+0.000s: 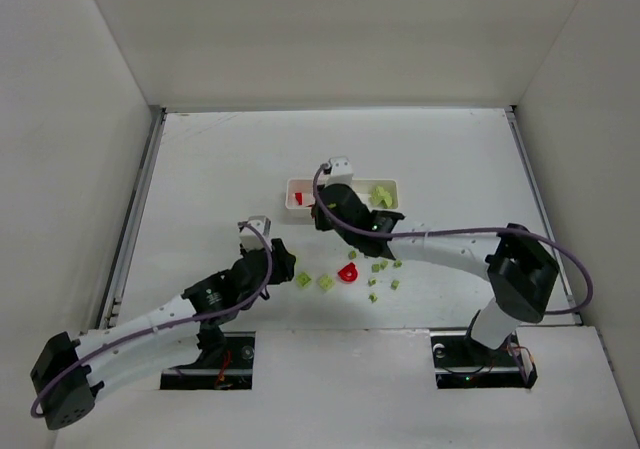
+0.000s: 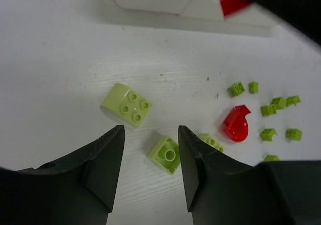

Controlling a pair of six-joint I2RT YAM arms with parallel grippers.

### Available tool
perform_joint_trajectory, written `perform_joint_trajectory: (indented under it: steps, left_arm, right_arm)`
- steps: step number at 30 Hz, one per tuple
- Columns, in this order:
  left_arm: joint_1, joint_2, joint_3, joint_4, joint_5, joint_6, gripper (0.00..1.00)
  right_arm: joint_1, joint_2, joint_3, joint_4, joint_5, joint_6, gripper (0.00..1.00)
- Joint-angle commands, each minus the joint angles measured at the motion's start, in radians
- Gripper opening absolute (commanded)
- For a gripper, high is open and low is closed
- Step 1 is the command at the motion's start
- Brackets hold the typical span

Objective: Sort the legos into containers by color

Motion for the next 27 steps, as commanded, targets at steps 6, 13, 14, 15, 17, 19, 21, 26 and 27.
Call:
perform_joint_trajectory:
  steps: [6, 13, 14, 15, 17, 19, 21, 26, 27]
  left_arm:
    - [-0.155, 0.131, 0.022, -0.068, -0.121, -0.157, 0.5]
    - [-0.247, 0.238, 0.039, -0.022, -0.144, -0.18, 0.56]
    - [-0.252, 0.255, 0.039, -0.013, -0.149, -0.182, 0.57]
    - [-0.252, 0.267, 0.04, -0.007, -0.146, -0.186, 0.57]
    - [-0.261, 0.301, 0.052, 0.002, -0.14, -0.188, 0.57]
    - [-0.273, 0.322, 0.059, 0.008, -0.15, -0.189, 0.57]
    - [-0.272, 0.338, 0.063, 0.025, -0.15, -0.191, 0.57]
    - [-0.267, 0.367, 0.068, 0.068, -0.152, -0.182, 0.57]
    - [-0.264, 0.375, 0.069, 0.077, -0.149, -0.18, 0.57]
  right_arm:
    - [-0.117, 0.166, 0.2, 0.064, -0.103, -0.027, 0.15]
    - [-0.139, 0.249, 0.262, 0.063, -0.118, -0.004, 0.17]
    - [-0.14, 0.26, 0.271, 0.061, -0.124, -0.001, 0.2]
    - [-0.142, 0.267, 0.276, 0.06, -0.127, -0.001, 0.21]
    - [-0.145, 0.281, 0.288, 0.056, -0.133, -0.001, 0.27]
    - [-0.145, 0.283, 0.289, 0.056, -0.135, -0.001, 0.38]
    - [-0.145, 0.27, 0.279, 0.063, -0.133, -0.001, 0.49]
    - [-0.143, 0.191, 0.207, 0.078, -0.123, 0.0, 0.52]
    - [-0.142, 0.165, 0.181, 0.092, -0.12, 0.0, 0.52]
